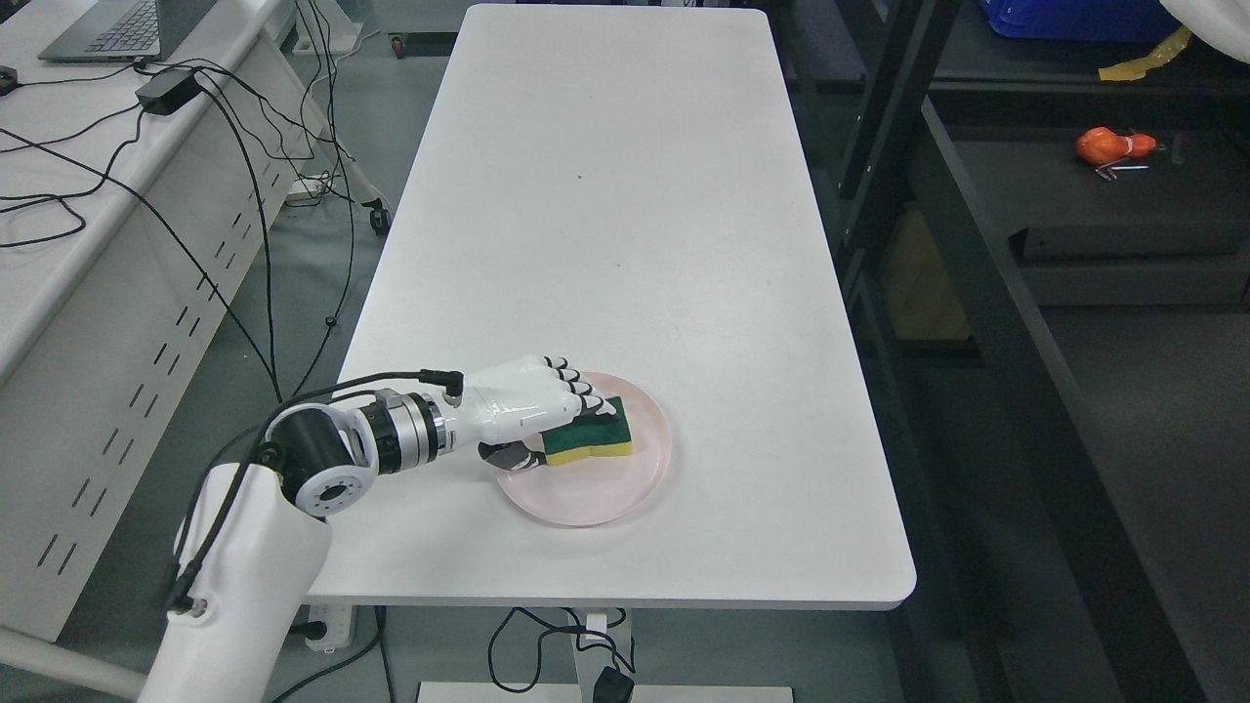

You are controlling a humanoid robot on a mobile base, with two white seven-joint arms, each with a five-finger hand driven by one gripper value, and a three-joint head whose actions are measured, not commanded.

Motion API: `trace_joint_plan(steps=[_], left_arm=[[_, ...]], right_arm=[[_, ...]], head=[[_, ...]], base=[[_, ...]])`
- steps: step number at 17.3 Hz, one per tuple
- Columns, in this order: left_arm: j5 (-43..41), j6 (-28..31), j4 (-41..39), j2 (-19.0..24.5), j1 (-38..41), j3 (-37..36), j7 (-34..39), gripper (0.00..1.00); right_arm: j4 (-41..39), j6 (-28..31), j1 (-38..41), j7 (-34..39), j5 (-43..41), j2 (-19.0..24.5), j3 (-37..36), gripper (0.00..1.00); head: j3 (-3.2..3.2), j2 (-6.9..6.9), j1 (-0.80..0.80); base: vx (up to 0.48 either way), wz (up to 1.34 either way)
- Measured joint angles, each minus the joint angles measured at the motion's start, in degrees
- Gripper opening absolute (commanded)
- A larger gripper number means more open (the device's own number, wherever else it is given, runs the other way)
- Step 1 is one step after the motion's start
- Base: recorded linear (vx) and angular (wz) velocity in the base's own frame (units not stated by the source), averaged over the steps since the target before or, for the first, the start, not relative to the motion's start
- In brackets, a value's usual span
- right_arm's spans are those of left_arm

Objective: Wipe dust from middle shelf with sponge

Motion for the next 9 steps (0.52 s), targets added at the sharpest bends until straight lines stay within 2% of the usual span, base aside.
trace_joint_plan(steps=[2,5,9], left_arm=[[-0.4,0.0,0.2,-0.3,0.1,0.0,0.0,0.48],[-0.7,0.0,0.5,-0.6,0.2,0.1,0.1,0.23],[0.6,0.0,0.9,-0.9,0.4,1.3,-0.1,0.00]], right_arm=[[0.0,0.0,0.0,0.0,0.0,0.0,0.0,1.00],[0.0,0.0,0.0,0.0,0.0,0.0,0.0,1.00],[0.0,0.0,0.0,0.0,0.0,0.0,0.0,1.00]], head=[[0.00,0.00,0.00],[0.00,0.00,0.00],[0.00,0.00,0.00]], base=[[0.000,0.00],[0.000,0.00],[0.000,0.00]])
